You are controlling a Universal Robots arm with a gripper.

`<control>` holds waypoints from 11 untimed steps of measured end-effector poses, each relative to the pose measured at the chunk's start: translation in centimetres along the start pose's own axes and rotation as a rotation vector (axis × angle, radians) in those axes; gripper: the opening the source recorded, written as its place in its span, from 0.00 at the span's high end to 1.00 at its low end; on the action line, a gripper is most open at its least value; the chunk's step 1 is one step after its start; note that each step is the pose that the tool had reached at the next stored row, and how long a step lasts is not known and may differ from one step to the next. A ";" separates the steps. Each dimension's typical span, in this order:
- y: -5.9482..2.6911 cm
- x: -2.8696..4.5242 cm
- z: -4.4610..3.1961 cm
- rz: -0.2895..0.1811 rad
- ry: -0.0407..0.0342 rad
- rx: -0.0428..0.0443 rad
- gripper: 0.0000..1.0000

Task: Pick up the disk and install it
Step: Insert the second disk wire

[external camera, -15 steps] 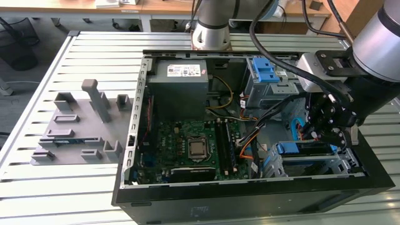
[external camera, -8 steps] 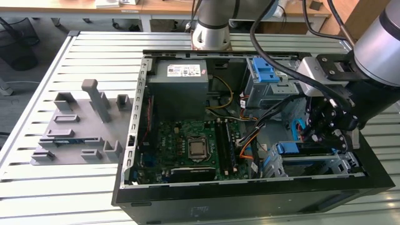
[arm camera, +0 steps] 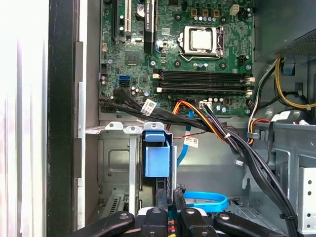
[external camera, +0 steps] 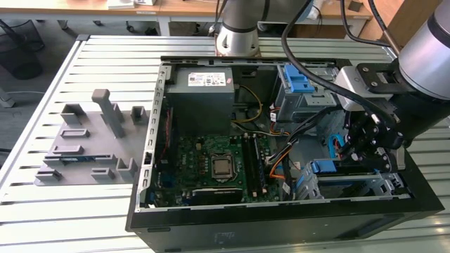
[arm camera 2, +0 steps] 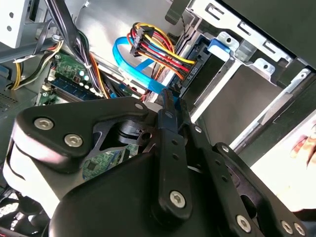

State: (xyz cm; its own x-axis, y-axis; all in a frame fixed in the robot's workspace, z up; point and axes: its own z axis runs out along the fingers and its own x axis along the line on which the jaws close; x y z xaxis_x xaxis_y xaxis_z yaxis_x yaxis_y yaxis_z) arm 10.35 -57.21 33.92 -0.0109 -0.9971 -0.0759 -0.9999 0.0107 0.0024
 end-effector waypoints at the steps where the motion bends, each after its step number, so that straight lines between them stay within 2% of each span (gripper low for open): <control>1: 0.01 0.00 0.00 0.000 0.0001 0.0001 0.83; 11: 0.00 0.46 0.13 0.000 0.0007 0.0006 0.83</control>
State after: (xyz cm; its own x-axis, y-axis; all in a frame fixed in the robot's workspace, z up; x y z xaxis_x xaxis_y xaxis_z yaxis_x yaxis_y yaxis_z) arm 10.35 -57.66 33.76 -0.0110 -0.9971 -0.0752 -0.9999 0.0109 0.0018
